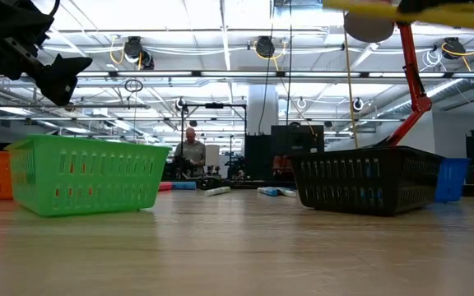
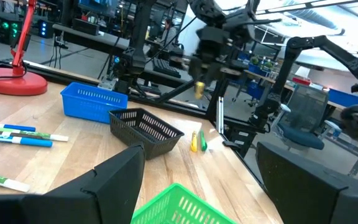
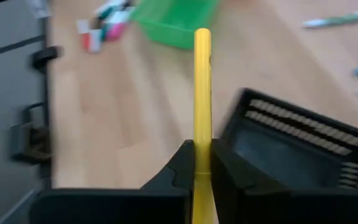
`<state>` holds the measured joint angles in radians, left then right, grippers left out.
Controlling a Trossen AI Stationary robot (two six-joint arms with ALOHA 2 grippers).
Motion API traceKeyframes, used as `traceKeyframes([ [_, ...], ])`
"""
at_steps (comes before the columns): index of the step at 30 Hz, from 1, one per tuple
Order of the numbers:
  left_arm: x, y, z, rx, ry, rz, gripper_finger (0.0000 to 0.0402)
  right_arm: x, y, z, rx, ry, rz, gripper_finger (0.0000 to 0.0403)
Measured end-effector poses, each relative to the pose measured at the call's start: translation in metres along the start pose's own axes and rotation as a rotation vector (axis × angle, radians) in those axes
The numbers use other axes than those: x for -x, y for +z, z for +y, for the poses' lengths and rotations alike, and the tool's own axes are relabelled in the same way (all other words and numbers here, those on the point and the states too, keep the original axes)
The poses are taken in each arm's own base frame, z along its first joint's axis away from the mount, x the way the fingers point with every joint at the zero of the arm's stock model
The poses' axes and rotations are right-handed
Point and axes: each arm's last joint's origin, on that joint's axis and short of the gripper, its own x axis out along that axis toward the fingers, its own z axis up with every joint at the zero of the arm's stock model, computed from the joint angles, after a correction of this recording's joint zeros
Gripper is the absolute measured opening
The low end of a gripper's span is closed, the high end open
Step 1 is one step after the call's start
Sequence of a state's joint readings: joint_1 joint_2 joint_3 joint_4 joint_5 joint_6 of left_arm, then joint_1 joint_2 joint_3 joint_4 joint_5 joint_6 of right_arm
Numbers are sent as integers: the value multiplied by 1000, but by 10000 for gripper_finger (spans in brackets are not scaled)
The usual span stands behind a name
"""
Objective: Pick & Place Markers
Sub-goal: Put the bottom yellow pen into the blue basket
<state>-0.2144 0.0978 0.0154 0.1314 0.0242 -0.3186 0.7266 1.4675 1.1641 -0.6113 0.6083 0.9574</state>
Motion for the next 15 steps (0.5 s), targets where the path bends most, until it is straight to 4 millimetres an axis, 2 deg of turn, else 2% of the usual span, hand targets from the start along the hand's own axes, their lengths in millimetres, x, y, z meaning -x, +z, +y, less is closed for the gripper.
traceKeyframes([
  [8, 0, 0, 0, 0, 0, 0, 310, 2, 18, -48, -77, -236, 87, 19],
  [15, 0, 0, 0, 0, 0, 0, 310, 7, 25, -86, -161, -433, 149, 19],
])
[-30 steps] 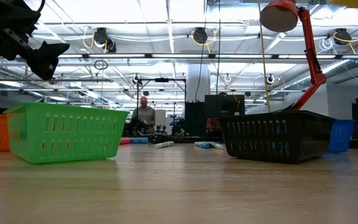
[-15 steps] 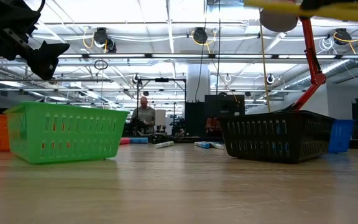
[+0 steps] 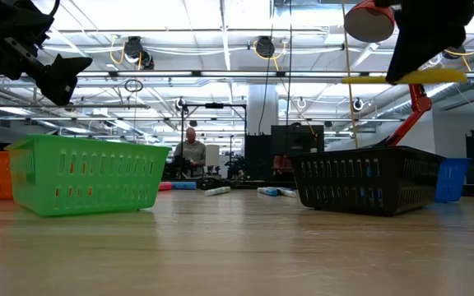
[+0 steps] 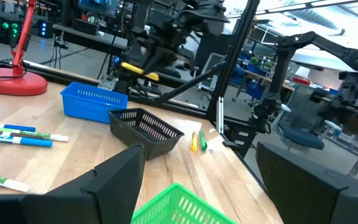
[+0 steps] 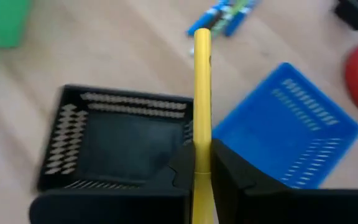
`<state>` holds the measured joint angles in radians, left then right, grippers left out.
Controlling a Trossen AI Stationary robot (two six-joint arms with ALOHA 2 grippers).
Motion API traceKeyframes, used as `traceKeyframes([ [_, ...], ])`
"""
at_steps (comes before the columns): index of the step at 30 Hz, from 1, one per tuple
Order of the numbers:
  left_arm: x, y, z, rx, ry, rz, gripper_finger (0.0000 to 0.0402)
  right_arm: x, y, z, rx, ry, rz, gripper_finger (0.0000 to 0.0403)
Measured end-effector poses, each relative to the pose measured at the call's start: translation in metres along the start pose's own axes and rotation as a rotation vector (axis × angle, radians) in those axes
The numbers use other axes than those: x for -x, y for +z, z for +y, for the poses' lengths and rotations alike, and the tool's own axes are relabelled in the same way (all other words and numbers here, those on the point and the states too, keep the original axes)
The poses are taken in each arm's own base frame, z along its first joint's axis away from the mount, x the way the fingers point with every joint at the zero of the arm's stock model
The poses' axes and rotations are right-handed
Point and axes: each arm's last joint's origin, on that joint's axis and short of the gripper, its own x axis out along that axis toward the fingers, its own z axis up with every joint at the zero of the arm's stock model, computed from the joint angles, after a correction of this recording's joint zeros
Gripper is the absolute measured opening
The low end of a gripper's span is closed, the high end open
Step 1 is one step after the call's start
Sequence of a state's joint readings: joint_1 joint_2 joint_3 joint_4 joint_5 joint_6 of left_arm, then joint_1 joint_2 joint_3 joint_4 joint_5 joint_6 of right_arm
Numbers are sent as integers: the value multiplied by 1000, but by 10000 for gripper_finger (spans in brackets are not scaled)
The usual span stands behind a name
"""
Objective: Pick & Place Markers
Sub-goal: Put the bottom yellow pen into the blue basket, then put the green pen into the blue basket
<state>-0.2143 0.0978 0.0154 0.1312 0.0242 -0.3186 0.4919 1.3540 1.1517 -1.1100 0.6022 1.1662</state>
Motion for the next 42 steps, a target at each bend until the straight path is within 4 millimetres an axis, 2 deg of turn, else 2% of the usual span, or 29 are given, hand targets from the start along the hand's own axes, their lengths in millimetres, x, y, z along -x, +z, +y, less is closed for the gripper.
traceKeyframes([
  [10, 0, 0, 0, 0, 0, 0, 310, -42, -13, -54, -126, -136, 69, 20],
  [18, 0, 0, 0, 0, 0, 0, 310, -67, -30, -78, -224, -46, 78, 20],
  [24, 0, 0, 0, 0, -1, 0, 310, -77, -36, -84, -228, -5, 43, 23],
  [34, 0, 0, 0, 0, 0, 0, 310, -78, -32, -80, -181, 59, -9, 70],
  [42, 0, 0, 0, 0, 0, 0, 310, -78, -30, -77, -182, 81, -24, 86],
])
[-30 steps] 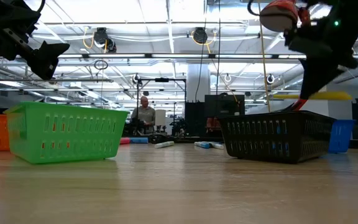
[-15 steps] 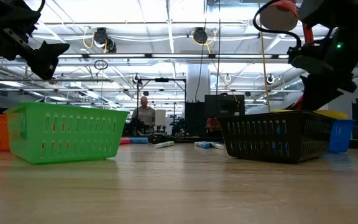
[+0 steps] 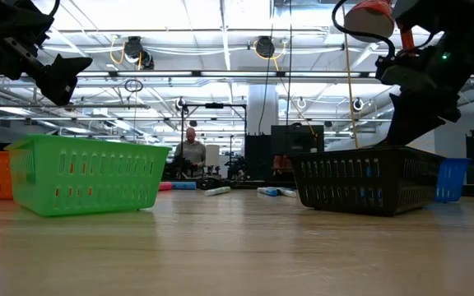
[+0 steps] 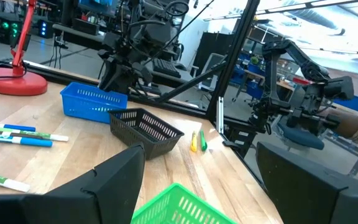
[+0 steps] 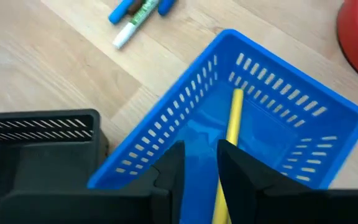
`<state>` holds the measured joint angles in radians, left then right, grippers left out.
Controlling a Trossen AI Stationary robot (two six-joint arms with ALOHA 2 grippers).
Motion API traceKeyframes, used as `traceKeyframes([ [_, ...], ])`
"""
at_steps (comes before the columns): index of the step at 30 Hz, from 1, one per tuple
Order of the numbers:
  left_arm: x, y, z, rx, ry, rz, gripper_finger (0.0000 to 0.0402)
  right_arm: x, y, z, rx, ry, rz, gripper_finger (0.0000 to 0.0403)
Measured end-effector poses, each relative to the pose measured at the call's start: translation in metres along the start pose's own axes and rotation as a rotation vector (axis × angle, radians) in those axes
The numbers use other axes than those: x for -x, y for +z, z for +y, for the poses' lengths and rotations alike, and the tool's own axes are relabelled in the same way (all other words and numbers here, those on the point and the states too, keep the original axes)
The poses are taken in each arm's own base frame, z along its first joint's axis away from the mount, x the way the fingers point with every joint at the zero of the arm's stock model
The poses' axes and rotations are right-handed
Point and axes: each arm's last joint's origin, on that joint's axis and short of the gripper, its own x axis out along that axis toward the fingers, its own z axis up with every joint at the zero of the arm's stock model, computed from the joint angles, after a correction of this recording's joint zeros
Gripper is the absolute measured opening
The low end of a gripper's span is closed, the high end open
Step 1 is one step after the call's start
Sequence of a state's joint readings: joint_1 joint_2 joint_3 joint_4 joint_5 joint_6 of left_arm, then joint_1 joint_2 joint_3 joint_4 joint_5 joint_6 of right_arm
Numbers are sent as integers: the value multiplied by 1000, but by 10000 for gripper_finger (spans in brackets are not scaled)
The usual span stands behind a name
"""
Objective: Pick & Place Markers
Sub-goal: Put the green pen into the blue basket
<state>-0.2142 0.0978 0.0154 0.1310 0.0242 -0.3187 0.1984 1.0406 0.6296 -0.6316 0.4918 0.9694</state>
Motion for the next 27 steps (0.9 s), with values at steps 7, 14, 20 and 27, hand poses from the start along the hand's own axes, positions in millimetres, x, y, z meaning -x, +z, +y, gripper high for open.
traceKeyframes([
  [7, 0, 0, 0, 0, 0, 0, 310, 20, 9, 46, 142, 497, -143, 75],
  [14, 0, 0, 0, 0, 0, 0, 310, 84, -3, 94, 276, 1082, -497, 65],
  [20, 0, 0, 0, 0, 0, 0, 310, 124, -37, 122, 320, 1529, -698, 96],
  [27, 0, 0, 0, 0, 0, 0, 310, 139, -83, 183, 529, 1351, -800, 193],
])
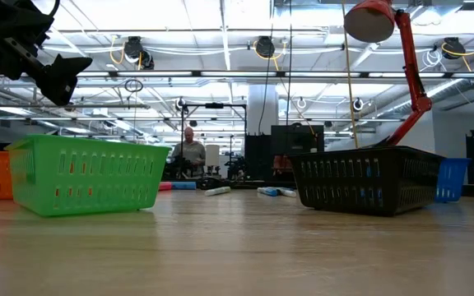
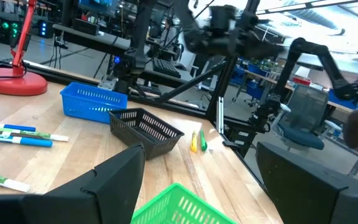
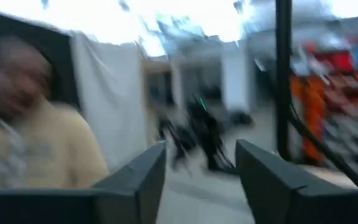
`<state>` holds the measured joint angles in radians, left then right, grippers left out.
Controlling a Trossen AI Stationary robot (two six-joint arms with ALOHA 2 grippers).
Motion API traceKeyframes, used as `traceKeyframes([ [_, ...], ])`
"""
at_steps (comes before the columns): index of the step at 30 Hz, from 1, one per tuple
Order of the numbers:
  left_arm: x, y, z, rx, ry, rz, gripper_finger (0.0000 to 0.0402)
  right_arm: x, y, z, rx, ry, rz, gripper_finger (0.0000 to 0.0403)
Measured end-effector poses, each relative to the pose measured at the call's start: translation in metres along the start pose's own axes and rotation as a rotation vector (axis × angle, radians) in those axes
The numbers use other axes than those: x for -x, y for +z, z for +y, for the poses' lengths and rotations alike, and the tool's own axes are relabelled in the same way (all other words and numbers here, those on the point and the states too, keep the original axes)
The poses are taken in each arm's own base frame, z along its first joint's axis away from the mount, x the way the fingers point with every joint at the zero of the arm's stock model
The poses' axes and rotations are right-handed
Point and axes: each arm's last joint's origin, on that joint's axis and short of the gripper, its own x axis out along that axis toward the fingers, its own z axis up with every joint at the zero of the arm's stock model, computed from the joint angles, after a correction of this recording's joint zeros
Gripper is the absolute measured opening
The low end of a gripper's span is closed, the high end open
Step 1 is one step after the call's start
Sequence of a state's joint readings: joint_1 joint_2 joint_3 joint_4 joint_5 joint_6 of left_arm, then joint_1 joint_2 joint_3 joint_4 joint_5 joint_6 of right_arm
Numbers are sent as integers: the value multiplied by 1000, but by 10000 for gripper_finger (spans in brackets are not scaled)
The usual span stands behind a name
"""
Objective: Pick & Place Markers
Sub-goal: Put the green pen into the blue basket
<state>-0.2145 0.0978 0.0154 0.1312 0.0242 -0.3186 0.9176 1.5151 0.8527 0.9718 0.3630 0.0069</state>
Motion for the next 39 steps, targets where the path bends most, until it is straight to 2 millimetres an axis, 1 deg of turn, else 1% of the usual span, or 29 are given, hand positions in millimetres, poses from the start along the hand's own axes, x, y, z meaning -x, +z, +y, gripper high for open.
traceKeyframes([
  [2, 0, 0, 0, 0, 0, 0, 310, -20, -3, 9, 32, -78, 181, 217],
  [4, 0, 0, 0, 0, 0, 0, 310, -35, -4, 15, 12, -181, 397, 230],
  [7, 0, 0, 0, 0, 0, 0, 310, -47, -11, 21, -68, -353, 698, 232],
  [9, 0, 0, 0, 0, 0, 0, 310, -48, -23, 22, -148, -442, 875, 224],
  [11, 0, 0, 0, 0, 0, 0, 310, -45, -38, 24, -248, -483, 1026, 214],
  [14, 0, 0, 0, 0, 0, 0, 310, -40, -63, 26, -390, -493, 1192, 200],
  [16, 0, 0, 0, 0, 0, 0, 310, -34, -77, 26, -438, -509, 1285, 192],
  [19, 0, 0, 0, 0, 0, 0, 310, -25, -92, 23, -456, -562, 1346, 180],
  [25, 0, 0, 0, 0, 0, 0, 310, -8, -110, 15, -429, -620, 1401, 165],
  [33, 0, 0, 0, 0, 0, 0, 310, 12, -126, 7, -384, -665, 1462, 163],
  [39, 0, 0, 0, 0, 0, 0, 310, 17, -135, 5, -401, -648, 1432, 159],
])
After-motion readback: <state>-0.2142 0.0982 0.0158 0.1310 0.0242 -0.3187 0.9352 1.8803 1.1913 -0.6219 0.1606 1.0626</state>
